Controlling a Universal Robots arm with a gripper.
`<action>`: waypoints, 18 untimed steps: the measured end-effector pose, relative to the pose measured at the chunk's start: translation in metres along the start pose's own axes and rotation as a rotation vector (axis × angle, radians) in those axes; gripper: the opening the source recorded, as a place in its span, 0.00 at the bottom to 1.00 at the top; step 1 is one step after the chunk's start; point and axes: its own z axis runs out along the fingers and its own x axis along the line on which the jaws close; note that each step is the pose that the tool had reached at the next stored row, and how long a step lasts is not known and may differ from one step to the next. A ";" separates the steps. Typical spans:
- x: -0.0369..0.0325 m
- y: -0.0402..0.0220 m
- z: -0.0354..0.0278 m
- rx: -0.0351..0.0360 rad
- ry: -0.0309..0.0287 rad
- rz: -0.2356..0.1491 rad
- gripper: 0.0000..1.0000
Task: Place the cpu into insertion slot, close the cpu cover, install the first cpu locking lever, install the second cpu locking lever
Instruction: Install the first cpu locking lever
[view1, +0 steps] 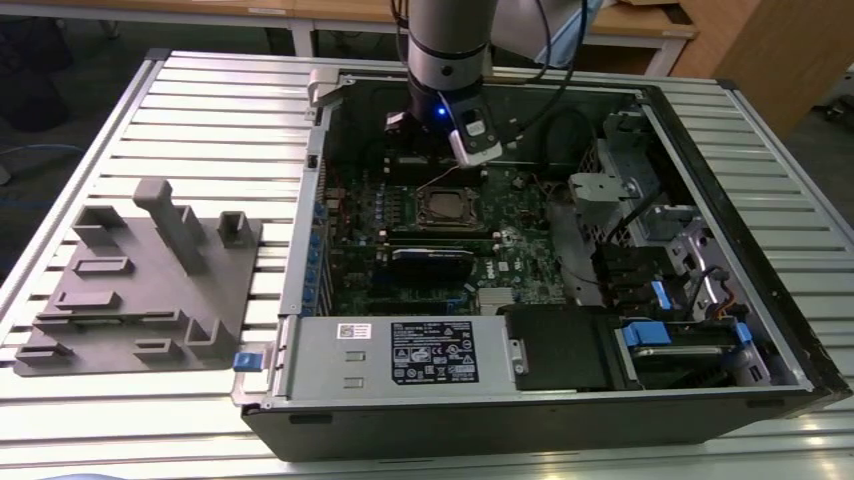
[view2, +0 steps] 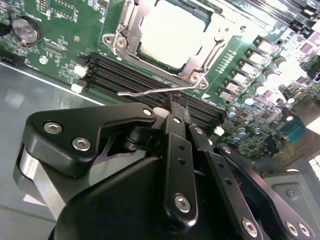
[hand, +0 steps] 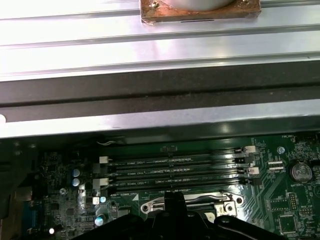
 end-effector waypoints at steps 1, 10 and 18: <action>-0.0013 0.0001 0.0002 0.0000 0.0000 0.000 0.11; -0.0053 0.0036 0.0033 0.0000 0.0000 0.000 0.11; -0.0126 0.0061 0.0069 -0.0002 -0.0001 0.000 0.11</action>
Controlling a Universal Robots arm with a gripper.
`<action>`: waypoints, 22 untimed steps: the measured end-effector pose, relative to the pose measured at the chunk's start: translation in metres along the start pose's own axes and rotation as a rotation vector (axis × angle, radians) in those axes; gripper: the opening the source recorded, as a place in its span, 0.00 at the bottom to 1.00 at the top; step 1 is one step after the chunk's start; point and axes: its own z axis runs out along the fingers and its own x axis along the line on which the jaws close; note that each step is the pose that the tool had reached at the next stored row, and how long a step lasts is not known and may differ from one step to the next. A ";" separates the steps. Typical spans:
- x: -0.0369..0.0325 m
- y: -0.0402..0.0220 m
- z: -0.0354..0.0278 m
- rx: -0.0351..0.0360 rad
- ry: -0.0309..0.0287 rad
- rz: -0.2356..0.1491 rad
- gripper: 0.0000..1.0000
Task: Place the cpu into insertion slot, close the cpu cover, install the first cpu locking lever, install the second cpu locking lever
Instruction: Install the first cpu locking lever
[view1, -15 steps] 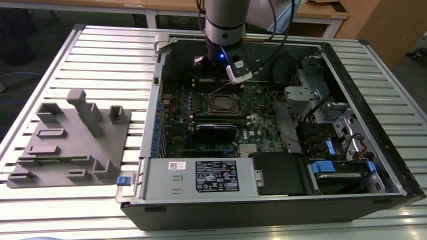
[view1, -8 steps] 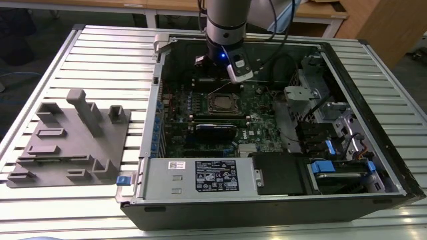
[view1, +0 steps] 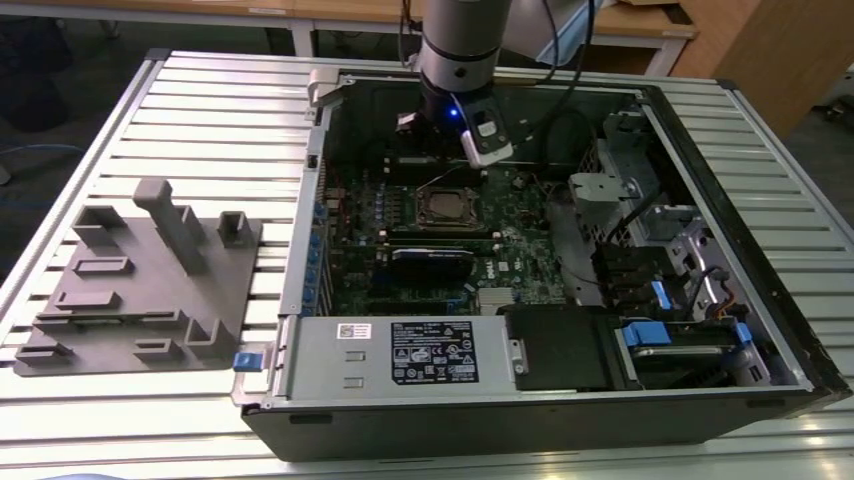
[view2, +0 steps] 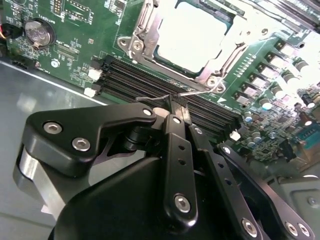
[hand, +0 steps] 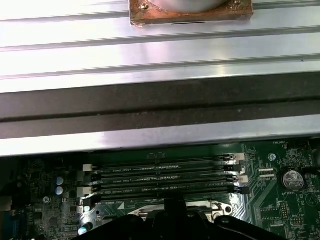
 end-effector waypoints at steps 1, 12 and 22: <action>-0.0006 0.0001 0.0001 0.0000 0.0000 0.000 0.11; -0.0030 0.0001 0.0023 0.0002 0.0000 0.000 0.11; -0.0031 -0.0010 0.0073 0.0006 0.0000 0.000 0.11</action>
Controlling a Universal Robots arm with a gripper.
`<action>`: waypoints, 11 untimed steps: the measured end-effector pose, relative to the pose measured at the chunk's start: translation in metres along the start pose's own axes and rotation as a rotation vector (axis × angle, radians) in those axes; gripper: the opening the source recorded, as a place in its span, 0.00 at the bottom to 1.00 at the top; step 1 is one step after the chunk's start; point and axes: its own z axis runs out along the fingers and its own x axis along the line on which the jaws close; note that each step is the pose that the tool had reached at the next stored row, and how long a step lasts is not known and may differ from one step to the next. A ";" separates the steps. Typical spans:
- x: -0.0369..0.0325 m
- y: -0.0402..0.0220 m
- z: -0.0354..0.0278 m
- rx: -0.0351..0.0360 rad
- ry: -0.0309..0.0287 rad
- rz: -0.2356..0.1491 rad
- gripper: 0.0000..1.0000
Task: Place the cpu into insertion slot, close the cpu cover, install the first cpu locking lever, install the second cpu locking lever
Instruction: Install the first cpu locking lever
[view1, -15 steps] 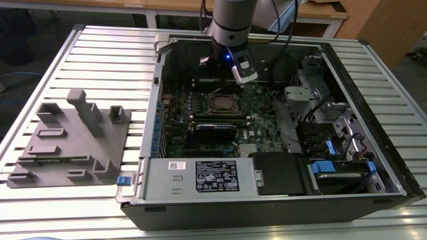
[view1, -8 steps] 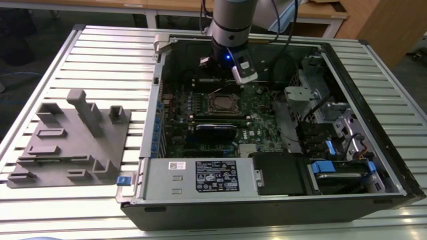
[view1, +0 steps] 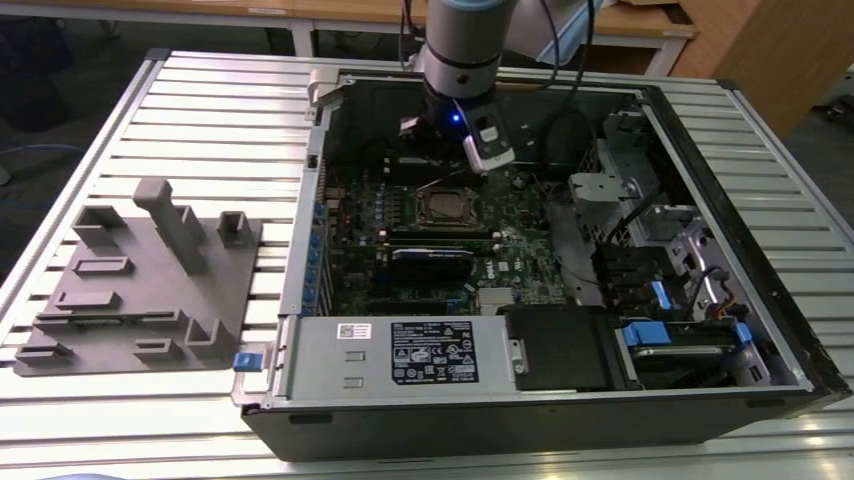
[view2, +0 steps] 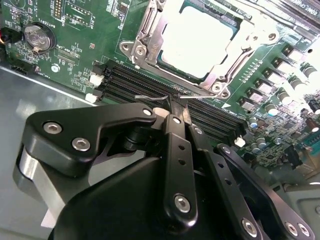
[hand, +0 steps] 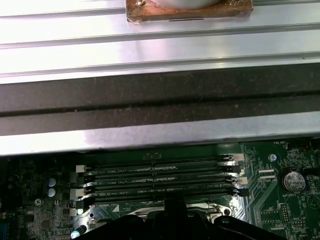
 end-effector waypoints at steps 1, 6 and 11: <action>-0.0001 -0.0001 0.0005 0.0002 0.0001 0.000 0.11; -0.0018 -0.0003 0.0027 0.0003 0.0000 0.000 0.11; -0.0052 -0.0001 0.0038 0.0005 -0.0001 0.000 0.11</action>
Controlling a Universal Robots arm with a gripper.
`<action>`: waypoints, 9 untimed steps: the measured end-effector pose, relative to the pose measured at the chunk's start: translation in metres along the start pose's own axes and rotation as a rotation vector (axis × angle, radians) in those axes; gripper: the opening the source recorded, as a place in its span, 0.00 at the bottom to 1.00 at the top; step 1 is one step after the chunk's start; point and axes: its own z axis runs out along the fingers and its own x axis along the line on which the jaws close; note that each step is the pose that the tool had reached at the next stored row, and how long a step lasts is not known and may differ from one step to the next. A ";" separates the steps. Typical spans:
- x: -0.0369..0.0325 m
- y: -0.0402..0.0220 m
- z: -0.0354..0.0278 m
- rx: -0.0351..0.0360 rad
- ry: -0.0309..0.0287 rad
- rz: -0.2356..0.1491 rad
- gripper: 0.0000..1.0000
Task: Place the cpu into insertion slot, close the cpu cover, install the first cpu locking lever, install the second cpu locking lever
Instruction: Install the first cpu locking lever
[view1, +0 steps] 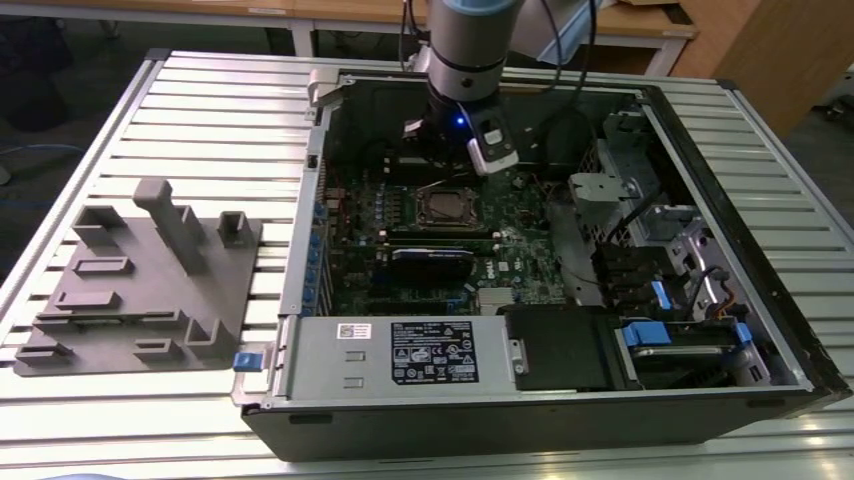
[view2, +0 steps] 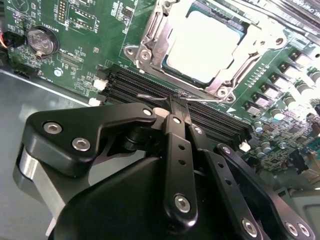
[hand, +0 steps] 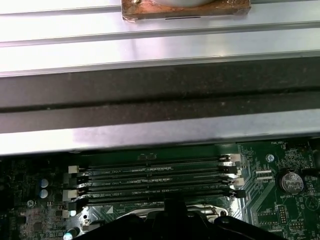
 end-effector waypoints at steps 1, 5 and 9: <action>-0.0007 0.0001 0.0002 0.0001 0.0000 0.000 0.11; -0.0029 0.0004 0.0008 0.0009 0.0000 0.000 0.11; -0.0042 0.0010 0.0012 0.0021 -0.0002 0.000 0.11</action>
